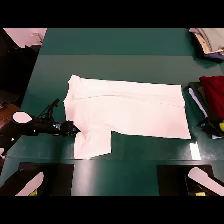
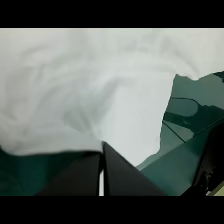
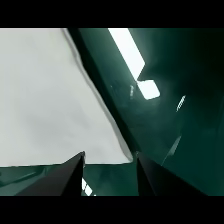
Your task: Fold the shirts.
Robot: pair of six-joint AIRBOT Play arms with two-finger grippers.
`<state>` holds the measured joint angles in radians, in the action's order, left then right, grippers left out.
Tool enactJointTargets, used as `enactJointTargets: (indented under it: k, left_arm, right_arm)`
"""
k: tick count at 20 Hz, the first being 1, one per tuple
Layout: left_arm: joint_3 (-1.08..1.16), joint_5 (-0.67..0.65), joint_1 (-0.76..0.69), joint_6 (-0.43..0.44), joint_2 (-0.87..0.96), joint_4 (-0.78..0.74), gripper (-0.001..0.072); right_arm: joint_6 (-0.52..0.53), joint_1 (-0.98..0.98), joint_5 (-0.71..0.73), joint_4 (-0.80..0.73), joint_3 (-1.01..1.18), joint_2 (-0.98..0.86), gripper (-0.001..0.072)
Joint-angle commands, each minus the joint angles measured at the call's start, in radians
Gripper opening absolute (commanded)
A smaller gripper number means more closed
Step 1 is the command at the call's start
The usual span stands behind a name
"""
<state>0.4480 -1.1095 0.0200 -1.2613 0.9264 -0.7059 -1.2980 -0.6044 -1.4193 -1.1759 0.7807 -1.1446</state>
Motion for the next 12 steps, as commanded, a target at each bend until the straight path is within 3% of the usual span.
enactJointTargets:
  k: [1,7,10,12]
  left_arm:
    - [0.003,0.019,0.000,0.006,-0.001,0.004,0.0025]
    - [0.003,0.020,0.000,0.006,-0.001,0.007,0.0025]
    - [0.003,0.018,0.000,0.006,-0.001,0.007,0.0025]
    - [0.003,0.007,0.000,0.006,-0.001,0.006,0.0024]
  right_arm:
    - [0.032,-0.062,0.025,0.008,-0.106,-0.051,0.0389]
    - [0.032,0.050,0.108,0.006,-0.146,-0.071,0.0385]
    - [0.032,0.099,0.109,0.006,-0.146,-0.071,0.0347]
    - [0.034,0.124,0.109,0.003,-0.146,-0.069,0.0137]
